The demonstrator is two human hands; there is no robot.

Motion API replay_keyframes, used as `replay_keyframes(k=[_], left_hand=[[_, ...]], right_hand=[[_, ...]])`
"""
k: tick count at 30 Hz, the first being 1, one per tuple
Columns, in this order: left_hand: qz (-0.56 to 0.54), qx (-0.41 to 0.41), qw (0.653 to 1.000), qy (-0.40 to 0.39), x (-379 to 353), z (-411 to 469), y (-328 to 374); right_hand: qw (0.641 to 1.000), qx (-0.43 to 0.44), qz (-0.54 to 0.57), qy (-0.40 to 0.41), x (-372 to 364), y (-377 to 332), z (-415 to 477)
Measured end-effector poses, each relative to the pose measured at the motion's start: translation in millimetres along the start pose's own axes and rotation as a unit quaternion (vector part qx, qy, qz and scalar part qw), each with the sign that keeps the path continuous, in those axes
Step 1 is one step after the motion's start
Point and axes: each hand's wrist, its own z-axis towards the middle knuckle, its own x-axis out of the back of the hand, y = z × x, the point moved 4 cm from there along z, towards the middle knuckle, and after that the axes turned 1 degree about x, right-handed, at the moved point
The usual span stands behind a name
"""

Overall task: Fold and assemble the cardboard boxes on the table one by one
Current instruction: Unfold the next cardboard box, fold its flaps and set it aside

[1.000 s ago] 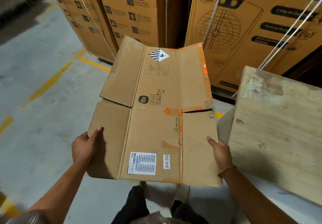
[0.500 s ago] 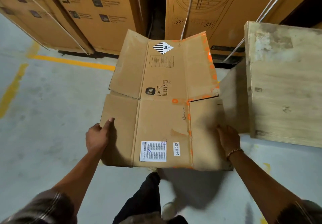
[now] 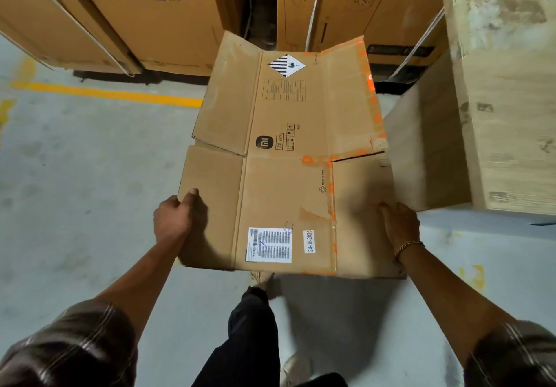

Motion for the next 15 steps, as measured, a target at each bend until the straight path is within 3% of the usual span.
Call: replay_keyframes(k=[15], left_hand=[[0.010, -0.039, 0.999, 0.007, -202, 172, -113]], right_hand=[[0.998, 0.048, -0.011, 0.024, -177, 127, 194]])
